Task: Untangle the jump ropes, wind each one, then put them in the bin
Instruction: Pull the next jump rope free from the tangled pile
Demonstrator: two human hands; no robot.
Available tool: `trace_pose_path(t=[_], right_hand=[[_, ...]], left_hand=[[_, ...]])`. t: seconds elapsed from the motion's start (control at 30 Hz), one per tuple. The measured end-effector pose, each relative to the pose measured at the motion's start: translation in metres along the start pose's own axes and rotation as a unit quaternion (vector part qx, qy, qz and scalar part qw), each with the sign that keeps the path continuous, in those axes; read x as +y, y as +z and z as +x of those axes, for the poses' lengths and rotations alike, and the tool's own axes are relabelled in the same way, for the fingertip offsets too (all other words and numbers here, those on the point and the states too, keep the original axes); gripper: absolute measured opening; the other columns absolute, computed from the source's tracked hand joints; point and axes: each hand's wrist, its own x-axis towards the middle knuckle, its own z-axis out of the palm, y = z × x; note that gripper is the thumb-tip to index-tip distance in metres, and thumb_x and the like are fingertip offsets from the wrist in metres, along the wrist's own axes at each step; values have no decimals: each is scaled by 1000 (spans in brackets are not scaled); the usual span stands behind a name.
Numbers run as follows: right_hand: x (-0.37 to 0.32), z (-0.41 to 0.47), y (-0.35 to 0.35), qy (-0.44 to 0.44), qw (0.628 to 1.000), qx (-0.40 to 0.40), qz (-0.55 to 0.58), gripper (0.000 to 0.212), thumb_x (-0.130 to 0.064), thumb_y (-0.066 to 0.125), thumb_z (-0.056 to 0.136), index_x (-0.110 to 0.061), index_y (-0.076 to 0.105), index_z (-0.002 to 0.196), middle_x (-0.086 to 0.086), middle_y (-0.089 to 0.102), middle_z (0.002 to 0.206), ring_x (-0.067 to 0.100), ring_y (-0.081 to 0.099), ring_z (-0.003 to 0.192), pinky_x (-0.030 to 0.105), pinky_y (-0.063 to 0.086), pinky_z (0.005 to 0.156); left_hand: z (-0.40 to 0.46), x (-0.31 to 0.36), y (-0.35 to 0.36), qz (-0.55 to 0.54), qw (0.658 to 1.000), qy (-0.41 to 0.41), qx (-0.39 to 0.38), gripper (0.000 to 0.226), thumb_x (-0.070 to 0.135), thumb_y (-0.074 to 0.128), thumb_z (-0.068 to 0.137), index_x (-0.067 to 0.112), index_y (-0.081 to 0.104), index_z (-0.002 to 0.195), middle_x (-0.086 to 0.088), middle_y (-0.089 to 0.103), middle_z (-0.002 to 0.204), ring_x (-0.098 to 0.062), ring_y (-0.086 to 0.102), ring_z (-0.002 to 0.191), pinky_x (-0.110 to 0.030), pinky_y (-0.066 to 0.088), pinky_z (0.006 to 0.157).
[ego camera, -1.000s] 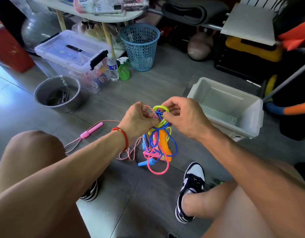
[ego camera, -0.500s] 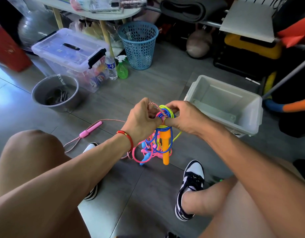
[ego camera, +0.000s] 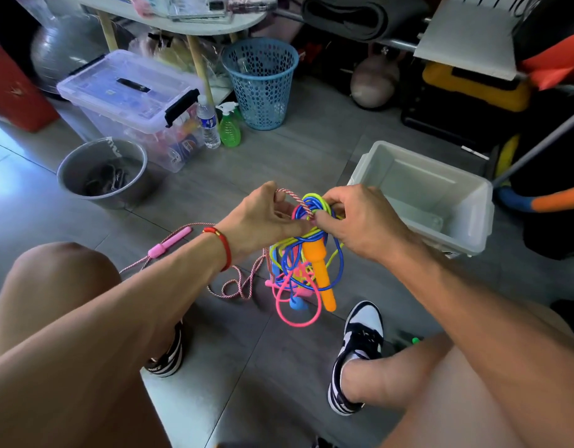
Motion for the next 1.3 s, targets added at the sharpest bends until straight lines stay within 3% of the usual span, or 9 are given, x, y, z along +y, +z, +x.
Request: trace_pose_path(t=[0.13, 0.33, 0.5, 0.67, 0.8, 0.93, 1.03, 1.17, 1.3], right_hand=[[-2, -3, -1, -41, 999, -20, 8, 15, -34, 65, 89, -20, 70, 86, 3, 56, 64, 21, 49, 62, 40, 45, 62], [2, -2, 9, -14, 992, -77, 100, 21, -47, 55, 90, -29, 60, 101, -1, 62, 100, 14, 64, 92, 39, 53, 84], [4, -4, 11, 17, 986, -64, 154, 10, -30, 59, 100, -21, 60, 100, -2, 72, 74, 10, 64, 65, 35, 48, 64], [0, -5, 12, 44, 972, -25, 231, 12, -12, 57, 100, -9, 68, 105, 3, 77, 85, 14, 72, 71, 33, 55, 66], [1, -6, 12, 62, 956, -58, 280, 18, -1, 60, 96, -5, 70, 110, 11, 77, 98, 28, 74, 94, 45, 58, 86], [0, -6, 6, 83, 938, -77, 329, 26, 6, 66, 91, -4, 68, 114, 14, 76, 107, 25, 73, 97, 41, 58, 94], [3, -5, 0, 104, 910, -110, 386, 27, 6, 64, 92, -3, 65, 117, 15, 76, 108, 20, 72, 93, 33, 60, 88], [7, -4, -3, 99, 902, -131, 399, 33, 9, 65, 90, -5, 62, 119, 13, 75, 108, 23, 72, 96, 37, 59, 92], [11, -3, -2, 73, 933, -114, 334, 43, 4, 74, 85, -5, 56, 123, 9, 71, 120, 19, 69, 106, 37, 56, 95]], left_hand=[[-4, 3, 5, -28, 999, -11, 13, 50, 3, 81, 72, 16, 35, 85, -1, 66, 74, -15, 57, 62, -34, 50, 61], [-5, 4, 15, -77, 995, -8, 64, 44, 11, 77, 60, 12, 44, 89, -8, 59, 77, -16, 50, 68, -34, 46, 62], [1, -1, 14, -61, 996, -4, 70, 47, -11, 72, 75, 17, 35, 78, -12, 60, 77, -13, 53, 63, -27, 47, 56], [5, -7, 17, -60, 995, -13, 82, 46, 11, 82, 65, 17, 40, 83, -21, 70, 90, -23, 63, 75, -54, 59, 78], [8, -11, 15, 55, 996, -17, 73, 46, 25, 86, 73, 19, 43, 86, 2, 56, 78, -13, 48, 65, -29, 46, 60], [11, -10, 10, 27, 998, 4, 49, 56, 34, 88, 60, 22, 37, 80, 4, 48, 72, -18, 43, 68, -39, 45, 65], [12, -11, 7, 38, 997, 2, 60, 47, 19, 87, 72, 20, 40, 81, 4, 49, 71, -19, 45, 67, -43, 49, 69], [7, -2, -2, 80, 995, 25, 60, 35, 12, 82, 79, 17, 48, 82, 8, 55, 73, -12, 50, 65, -21, 45, 60], [3, 5, -9, -92, 995, 14, 34, 38, 16, 85, 65, 14, 49, 79, -6, 62, 78, -20, 57, 74, -47, 53, 71]])
